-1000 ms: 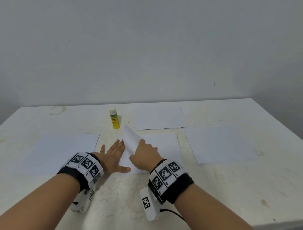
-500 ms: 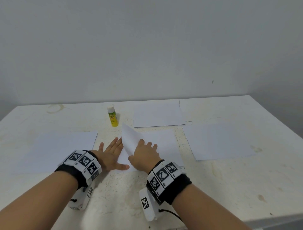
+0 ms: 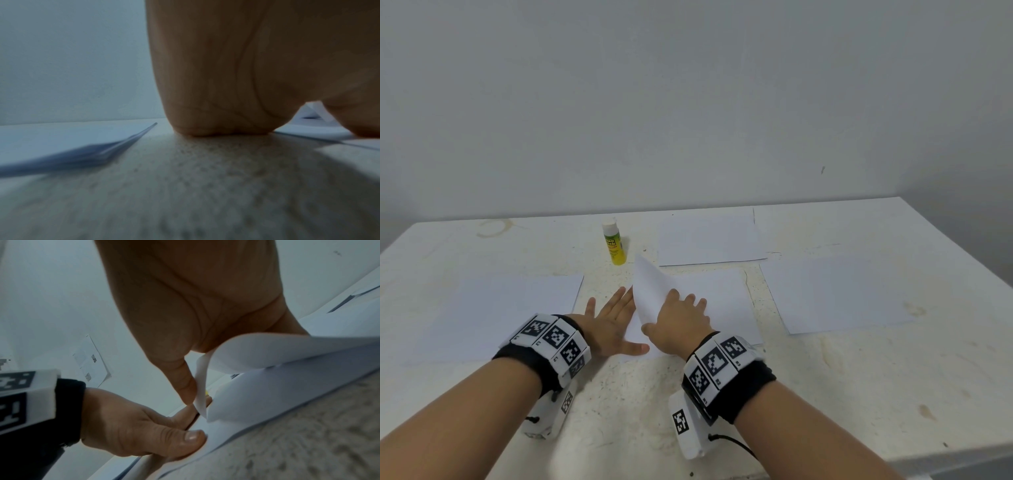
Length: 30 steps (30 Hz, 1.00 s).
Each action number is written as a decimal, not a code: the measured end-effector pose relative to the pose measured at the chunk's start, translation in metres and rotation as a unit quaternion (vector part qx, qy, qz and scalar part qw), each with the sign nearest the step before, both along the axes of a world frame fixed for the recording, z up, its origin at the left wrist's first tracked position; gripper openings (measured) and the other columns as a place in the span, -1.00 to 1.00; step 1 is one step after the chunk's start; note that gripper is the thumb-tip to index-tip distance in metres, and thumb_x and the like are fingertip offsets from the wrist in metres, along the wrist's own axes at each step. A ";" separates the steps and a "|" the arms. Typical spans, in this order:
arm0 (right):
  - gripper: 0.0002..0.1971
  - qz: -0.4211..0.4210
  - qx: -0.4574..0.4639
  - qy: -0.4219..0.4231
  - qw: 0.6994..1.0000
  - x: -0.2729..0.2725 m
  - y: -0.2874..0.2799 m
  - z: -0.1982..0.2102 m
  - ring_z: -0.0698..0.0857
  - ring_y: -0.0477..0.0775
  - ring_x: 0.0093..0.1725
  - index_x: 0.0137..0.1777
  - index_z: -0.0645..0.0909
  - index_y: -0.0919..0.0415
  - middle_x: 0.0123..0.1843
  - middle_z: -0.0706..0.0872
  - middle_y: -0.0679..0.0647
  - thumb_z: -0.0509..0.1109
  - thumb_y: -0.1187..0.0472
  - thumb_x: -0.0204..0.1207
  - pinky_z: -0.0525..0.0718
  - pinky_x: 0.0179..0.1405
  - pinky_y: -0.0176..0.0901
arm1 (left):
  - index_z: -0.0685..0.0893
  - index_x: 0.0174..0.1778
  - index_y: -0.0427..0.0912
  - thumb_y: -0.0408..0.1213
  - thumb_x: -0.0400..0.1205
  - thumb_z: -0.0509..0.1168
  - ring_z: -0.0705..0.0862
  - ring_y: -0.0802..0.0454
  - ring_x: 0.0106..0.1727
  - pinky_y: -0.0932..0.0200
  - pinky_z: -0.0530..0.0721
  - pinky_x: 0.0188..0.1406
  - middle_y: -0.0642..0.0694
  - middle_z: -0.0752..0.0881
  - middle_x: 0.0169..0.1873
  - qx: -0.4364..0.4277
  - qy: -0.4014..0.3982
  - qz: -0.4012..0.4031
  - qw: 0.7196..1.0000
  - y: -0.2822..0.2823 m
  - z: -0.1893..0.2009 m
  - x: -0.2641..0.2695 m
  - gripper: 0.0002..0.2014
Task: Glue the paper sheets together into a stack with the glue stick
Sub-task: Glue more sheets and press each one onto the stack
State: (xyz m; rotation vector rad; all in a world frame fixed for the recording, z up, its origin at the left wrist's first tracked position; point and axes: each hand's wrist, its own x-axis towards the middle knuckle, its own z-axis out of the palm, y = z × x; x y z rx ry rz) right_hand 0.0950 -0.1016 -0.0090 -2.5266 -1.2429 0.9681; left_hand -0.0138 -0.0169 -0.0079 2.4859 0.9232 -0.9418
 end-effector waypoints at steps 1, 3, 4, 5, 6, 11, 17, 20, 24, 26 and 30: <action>-0.20 0.001 -0.001 -0.001 1.000 0.000 0.000 0.000 -0.01 0.41 0.65 0.65 -0.02 0.25 0.65 0.10 0.34 0.30 -0.08 0.60 0.21 0.58 0.27 | -0.50 0.60 -0.14 0.74 -0.48 -0.52 -0.50 0.01 0.61 -0.31 -0.33 0.59 -0.07 -0.50 0.60 -0.001 0.002 -0.003 1.000 0.000 0.000 0.000 0.68; -0.20 0.004 0.000 -0.001 1.000 -0.001 -0.001 0.001 -0.02 0.41 0.65 0.66 -0.03 0.25 0.65 0.09 0.33 0.30 -0.08 0.60 0.20 0.58 0.27 | -0.50 0.60 -0.15 0.74 -0.48 -0.52 -0.50 0.01 0.61 -0.31 -0.33 0.59 -0.07 -0.50 0.60 0.000 0.002 -0.006 1.000 0.000 0.000 0.000 0.68; -0.20 0.004 0.001 0.000 1.000 -0.001 -0.002 0.001 -0.02 0.41 0.65 0.66 -0.03 0.25 0.65 0.09 0.33 0.30 -0.08 0.60 0.20 0.58 0.27 | -0.50 0.60 -0.15 0.74 -0.48 -0.52 -0.50 0.01 0.61 -0.31 -0.33 0.59 -0.07 -0.50 0.60 -0.003 0.001 -0.005 1.000 0.000 0.000 0.001 0.68; -0.20 0.005 0.001 0.001 1.000 -0.001 -0.002 0.000 -0.02 0.41 0.65 0.66 -0.03 0.25 0.65 0.09 0.34 0.30 -0.08 0.60 0.20 0.58 0.27 | -0.50 0.60 -0.15 0.74 -0.48 -0.52 -0.50 0.01 0.61 -0.32 -0.33 0.59 -0.07 -0.50 0.60 -0.003 0.002 -0.007 1.000 0.000 0.000 0.001 0.68; -0.20 0.005 0.001 0.002 1.000 -0.001 -0.002 0.000 -0.01 0.41 0.65 0.66 -0.03 0.25 0.65 0.09 0.34 0.30 -0.08 0.59 0.21 0.57 0.28 | -0.50 0.60 -0.15 0.74 -0.47 -0.52 -0.50 0.01 0.61 -0.32 -0.33 0.59 -0.07 -0.50 0.60 -0.003 0.003 -0.009 1.000 0.000 0.001 0.001 0.68; -0.20 0.006 -0.002 0.007 1.000 -0.002 -0.001 0.000 0.01 0.42 0.64 0.65 -0.02 0.26 0.65 0.10 0.35 0.31 -0.08 0.59 0.21 0.57 0.29 | -0.48 0.61 -0.15 0.74 -0.46 -0.54 -0.48 0.03 0.62 -0.30 -0.32 0.59 -0.07 -0.47 0.62 0.001 0.001 -0.011 1.000 -0.001 0.001 -0.001 0.67; -0.19 -0.001 -0.006 0.018 1.000 -0.002 -0.001 0.003 -0.04 0.42 0.65 0.66 -0.05 0.26 0.66 0.06 0.35 0.29 -0.08 0.60 0.17 0.59 0.30 | -0.49 0.60 -0.15 0.75 -0.45 -0.53 -0.49 0.02 0.61 -0.31 -0.32 0.59 -0.07 -0.48 0.61 -0.001 0.002 -0.010 1.000 -0.002 0.001 0.000 0.66; -0.14 -0.012 0.001 0.026 1.000 -0.002 0.000 0.003 -0.06 0.41 0.66 0.67 -0.11 0.25 0.67 0.05 0.34 0.30 -0.09 0.59 0.17 0.59 0.29 | -0.49 0.60 -0.15 0.75 -0.44 -0.54 -0.49 0.03 0.61 -0.32 -0.32 0.59 -0.05 -0.48 0.61 0.003 0.003 -0.014 1.000 -0.001 0.000 -0.001 0.65; -0.14 -0.015 0.040 0.042 0.998 0.000 0.000 -0.002 0.04 0.44 0.62 0.64 -0.17 0.10 0.60 0.17 0.36 0.32 -0.10 0.56 0.24 0.53 0.32 | -0.51 0.59 -0.17 0.74 -0.45 -0.55 -0.49 0.02 0.61 -0.31 -0.32 0.59 -0.07 -0.50 0.60 0.001 -0.001 -0.015 1.000 0.000 0.000 -0.001 0.65; -0.21 0.004 0.040 0.034 0.999 0.002 0.002 -0.006 0.09 0.46 0.60 0.62 -0.07 0.07 0.56 0.24 0.37 0.30 -0.12 0.56 0.27 0.50 0.34 | -0.52 0.58 -0.20 0.73 -0.46 -0.58 -0.51 0.00 0.60 -0.31 -0.32 0.59 -0.08 -0.53 0.58 0.002 -0.002 -0.019 1.000 -0.001 0.002 0.000 0.65; -0.35 0.049 0.018 0.007 0.999 0.006 0.008 -0.014 0.14 0.43 0.60 0.55 0.25 0.15 0.52 0.41 0.30 0.22 -0.20 0.57 0.19 0.53 0.33 | -0.48 0.59 -0.28 0.69 -0.46 -0.66 -0.56 -0.09 0.57 -0.30 -0.29 0.58 -0.12 -0.61 0.51 0.018 0.002 -0.029 0.999 -0.001 -0.001 -0.001 0.67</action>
